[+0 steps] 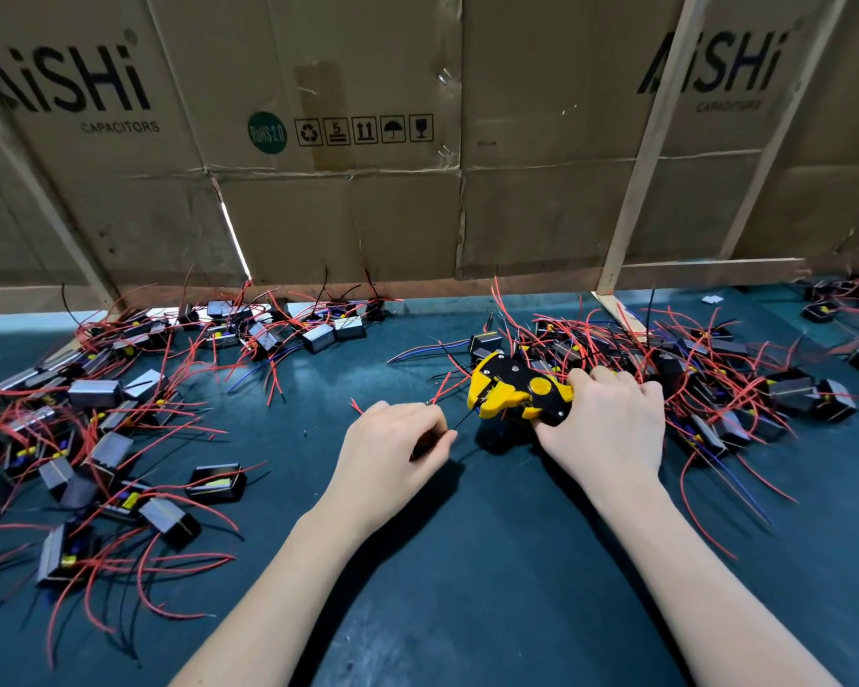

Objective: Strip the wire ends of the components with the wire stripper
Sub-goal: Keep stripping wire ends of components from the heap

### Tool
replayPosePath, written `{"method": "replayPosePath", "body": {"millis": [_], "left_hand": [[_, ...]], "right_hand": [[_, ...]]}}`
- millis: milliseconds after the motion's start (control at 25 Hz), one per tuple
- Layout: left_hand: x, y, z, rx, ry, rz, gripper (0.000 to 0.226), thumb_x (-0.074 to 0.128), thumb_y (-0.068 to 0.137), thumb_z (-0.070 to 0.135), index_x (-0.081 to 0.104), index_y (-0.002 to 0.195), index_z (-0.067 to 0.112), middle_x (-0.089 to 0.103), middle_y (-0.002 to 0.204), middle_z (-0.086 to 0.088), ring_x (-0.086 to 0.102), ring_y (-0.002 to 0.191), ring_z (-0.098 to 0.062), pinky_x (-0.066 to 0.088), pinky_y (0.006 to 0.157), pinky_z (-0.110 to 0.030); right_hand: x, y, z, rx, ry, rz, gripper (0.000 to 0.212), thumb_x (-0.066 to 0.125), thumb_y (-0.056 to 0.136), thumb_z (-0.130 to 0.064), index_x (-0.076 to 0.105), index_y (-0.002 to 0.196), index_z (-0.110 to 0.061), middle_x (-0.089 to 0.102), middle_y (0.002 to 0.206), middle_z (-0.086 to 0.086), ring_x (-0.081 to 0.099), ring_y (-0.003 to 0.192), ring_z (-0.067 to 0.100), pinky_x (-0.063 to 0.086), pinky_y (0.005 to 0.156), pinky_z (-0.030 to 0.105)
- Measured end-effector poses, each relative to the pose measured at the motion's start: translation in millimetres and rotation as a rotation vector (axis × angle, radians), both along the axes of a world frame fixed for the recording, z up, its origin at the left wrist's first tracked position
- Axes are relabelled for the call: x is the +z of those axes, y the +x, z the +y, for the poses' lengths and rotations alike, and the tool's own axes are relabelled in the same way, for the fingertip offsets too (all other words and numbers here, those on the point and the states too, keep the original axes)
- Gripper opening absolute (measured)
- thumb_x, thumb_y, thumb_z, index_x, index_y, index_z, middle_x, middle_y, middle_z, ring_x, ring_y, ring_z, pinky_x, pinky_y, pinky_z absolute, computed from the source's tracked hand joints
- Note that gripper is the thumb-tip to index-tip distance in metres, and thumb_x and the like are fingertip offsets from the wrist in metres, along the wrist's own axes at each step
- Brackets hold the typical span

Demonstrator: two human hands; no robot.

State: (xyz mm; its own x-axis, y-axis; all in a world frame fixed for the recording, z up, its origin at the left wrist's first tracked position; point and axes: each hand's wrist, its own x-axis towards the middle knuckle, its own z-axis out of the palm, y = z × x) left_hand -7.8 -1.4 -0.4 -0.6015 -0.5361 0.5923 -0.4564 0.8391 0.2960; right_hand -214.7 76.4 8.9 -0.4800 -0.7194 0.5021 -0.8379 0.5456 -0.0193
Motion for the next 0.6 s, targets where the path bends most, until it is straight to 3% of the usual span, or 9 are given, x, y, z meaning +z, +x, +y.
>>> {"method": "replayPosePath", "body": {"millis": [120,280,480,600], "left_hand": [[2.2,2.1,0.3,-0.018,-0.018,0.002,0.024,0.060,0.090,0.028,0.056,0.071,0.014,0.051,0.063,0.009,0.035,0.058,-0.010,0.030,0.063,-0.023],[5.0,3.9,2.0,-0.043,-0.036,-0.014,0.023,0.061,0.090,0.026,0.057,0.071,0.013,0.051,0.062,0.008,0.042,0.057,-0.016,0.033,0.063,-0.024],[7.1,5.8,3.2,-0.056,-0.013,-0.008,0.023,0.062,0.089,0.026,0.057,0.071,0.014,0.051,0.062,0.008,0.045,0.057,-0.017,0.032,0.064,-0.023],[7.1,5.8,0.8,-0.056,-0.013,0.035,0.024,0.060,0.090,0.029,0.058,0.071,0.015,0.052,0.062,0.008,0.039,0.058,-0.012,0.040,0.062,-0.028]], "right_hand": [[0.1,-1.6,0.6,0.011,0.021,0.014,0.040,0.072,0.064,-0.055,0.062,0.073,-0.017,0.065,0.075,0.004,0.062,0.078,0.028,0.030,0.072,0.037],[-1.0,-3.2,1.0,0.045,0.018,0.008,0.037,0.068,0.067,-0.058,0.059,0.067,-0.022,0.065,0.072,0.001,0.064,0.076,0.026,0.021,0.068,0.035],[-3.3,-7.0,-2.1,0.010,0.076,-0.027,0.046,0.056,0.071,-0.071,0.064,0.073,-0.026,0.067,0.078,-0.003,0.065,0.082,0.024,0.028,0.066,0.031],[-2.0,-6.0,-2.8,-0.040,0.030,-0.051,0.049,0.058,0.071,-0.072,0.067,0.075,-0.023,0.067,0.078,0.001,0.066,0.079,0.027,0.031,0.060,0.029]]}}
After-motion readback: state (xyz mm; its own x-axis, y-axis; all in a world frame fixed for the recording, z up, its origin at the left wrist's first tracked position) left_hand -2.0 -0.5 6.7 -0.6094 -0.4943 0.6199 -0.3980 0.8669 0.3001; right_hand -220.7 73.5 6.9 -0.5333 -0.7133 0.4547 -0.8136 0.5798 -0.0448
